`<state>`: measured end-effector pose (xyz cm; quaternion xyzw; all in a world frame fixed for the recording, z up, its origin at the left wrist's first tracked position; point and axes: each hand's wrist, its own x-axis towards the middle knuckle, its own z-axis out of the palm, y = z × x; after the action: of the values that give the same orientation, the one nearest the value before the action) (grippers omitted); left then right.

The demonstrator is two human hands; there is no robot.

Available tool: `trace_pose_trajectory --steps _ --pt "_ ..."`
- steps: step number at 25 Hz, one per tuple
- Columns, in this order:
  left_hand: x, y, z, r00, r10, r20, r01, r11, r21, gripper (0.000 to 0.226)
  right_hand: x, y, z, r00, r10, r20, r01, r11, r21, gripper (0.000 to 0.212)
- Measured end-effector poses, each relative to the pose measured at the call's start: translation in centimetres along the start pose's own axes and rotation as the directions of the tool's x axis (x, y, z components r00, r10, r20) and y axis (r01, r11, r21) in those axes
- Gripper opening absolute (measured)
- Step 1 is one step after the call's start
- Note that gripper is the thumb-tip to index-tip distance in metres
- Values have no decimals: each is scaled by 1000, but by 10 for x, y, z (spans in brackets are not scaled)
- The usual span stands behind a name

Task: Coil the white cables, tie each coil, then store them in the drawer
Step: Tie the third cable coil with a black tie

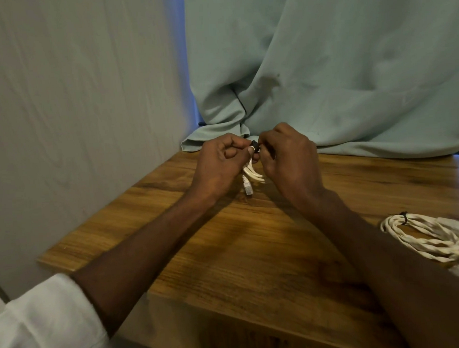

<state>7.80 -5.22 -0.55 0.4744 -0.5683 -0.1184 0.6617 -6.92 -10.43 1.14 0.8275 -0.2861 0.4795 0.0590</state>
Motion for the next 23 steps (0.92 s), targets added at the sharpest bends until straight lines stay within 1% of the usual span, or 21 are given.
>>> trace_pose_trajectory --steps 2,4,8,11,13,14,16,19,21,23 --pt "-1 1 0 1000 20 9 -20 999 26 11 2 0 -1 999 -37 25 38 999 -13 12" --pt "-2 1 -1 1000 24 12 -24 999 34 9 3 0 0 999 -25 23 26 1000 -17 15" --pt "-1 -2 0 998 -50 -39 50 999 1 12 1 -6 2 991 132 -7 -131 984 118 20" --pt "-1 -1 0 996 -87 -24 87 996 -19 15 1 -10 3 962 269 -40 -250 935 253 20" --pt "-1 -1 2 997 -75 -6 75 997 -2 14 2 -10 3 932 356 -69 -325 905 276 21" --pt "-1 -2 2 998 -66 0 66 998 16 13 2 -11 3 925 371 -78 -341 904 258 23" --pt "-3 -1 3 999 -47 16 46 997 58 10 1 -14 2 936 344 -75 -324 925 200 32" --pt "-4 0 2 1000 3 31 -6 996 85 9 0 -15 -4 978 207 -22 -203 972 121 45" --pt "-5 0 2 998 43 49 -48 993 111 14 0 -14 -7 991 132 13 -132 989 59 47" --pt "-5 -1 2 996 67 58 -74 988 138 12 -2 -12 -7 999 32 19 -32 999 11 44"
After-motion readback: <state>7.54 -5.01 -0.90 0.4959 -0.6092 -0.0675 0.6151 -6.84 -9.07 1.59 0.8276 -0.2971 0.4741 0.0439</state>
